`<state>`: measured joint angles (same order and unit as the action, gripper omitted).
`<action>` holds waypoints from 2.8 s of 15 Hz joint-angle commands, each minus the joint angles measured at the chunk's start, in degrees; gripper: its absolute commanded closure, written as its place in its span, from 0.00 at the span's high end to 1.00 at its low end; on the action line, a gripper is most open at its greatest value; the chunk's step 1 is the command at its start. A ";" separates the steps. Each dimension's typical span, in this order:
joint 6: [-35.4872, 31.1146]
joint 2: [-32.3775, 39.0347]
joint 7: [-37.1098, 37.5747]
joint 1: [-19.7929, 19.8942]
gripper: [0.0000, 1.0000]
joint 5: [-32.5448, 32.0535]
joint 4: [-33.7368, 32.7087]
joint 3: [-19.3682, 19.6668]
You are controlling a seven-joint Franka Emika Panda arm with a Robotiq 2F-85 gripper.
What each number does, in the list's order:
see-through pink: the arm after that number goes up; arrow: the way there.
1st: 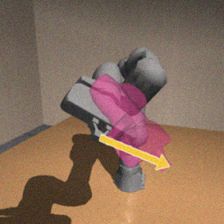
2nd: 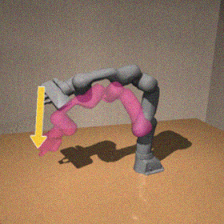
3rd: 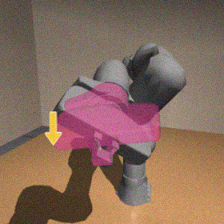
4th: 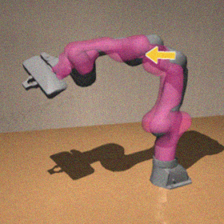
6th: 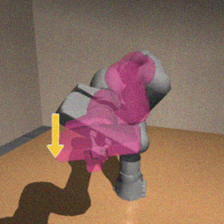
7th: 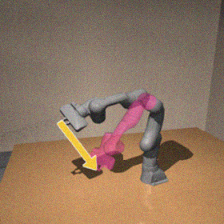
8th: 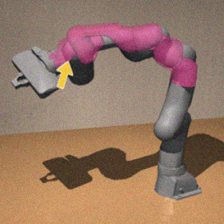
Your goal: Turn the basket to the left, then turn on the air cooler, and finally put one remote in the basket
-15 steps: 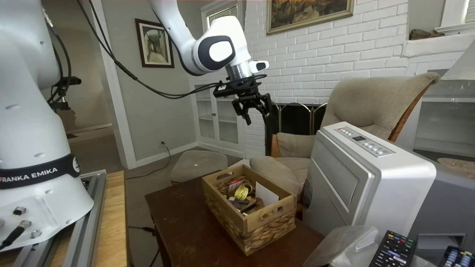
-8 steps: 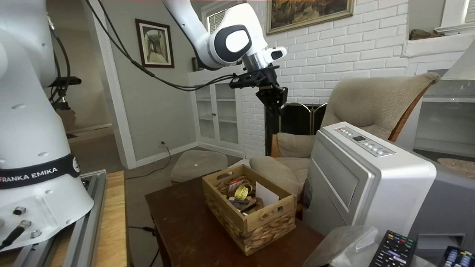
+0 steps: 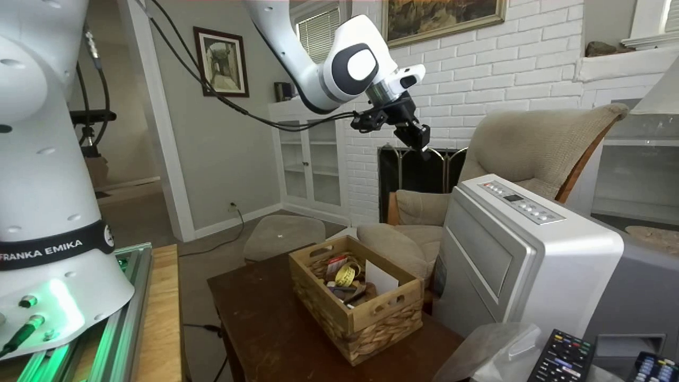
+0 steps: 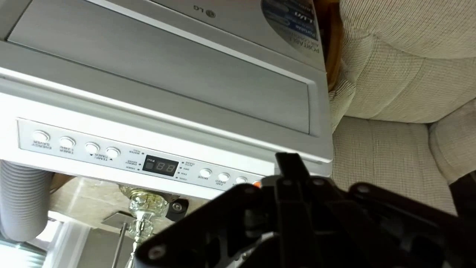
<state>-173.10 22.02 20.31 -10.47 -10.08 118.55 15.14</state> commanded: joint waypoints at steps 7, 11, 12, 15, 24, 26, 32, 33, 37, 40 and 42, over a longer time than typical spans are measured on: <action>3.86 11.32 6.77 -6.58 0.00 0.43 -14.28 6.24; 4.90 9.73 5.70 -6.24 0.01 0.30 -12.46 5.71; 5.04 9.73 5.72 -6.16 0.01 0.30 -12.57 5.65; 6.09 11.57 7.85 -6.80 0.00 0.86 -15.05 6.49; 14.79 23.66 10.18 -3.37 0.00 2.57 -32.83 4.35; 13.87 25.94 9.08 -2.35 0.00 2.71 -35.87 3.37; 14.04 30.30 -1.24 6.53 0.00 6.75 -43.44 -6.52; 14.27 30.71 -2.94 7.74 0.00 7.32 -44.62 -7.76; 13.59 34.16 -5.90 9.68 0.00 7.38 -49.68 -8.58; 13.35 36.60 -5.51 9.27 0.00 6.83 -52.55 -7.47; 13.34 38.44 -5.86 9.33 0.00 6.87 -54.74 -7.75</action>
<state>-159.83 55.97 16.31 -1.37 -4.50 69.96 7.51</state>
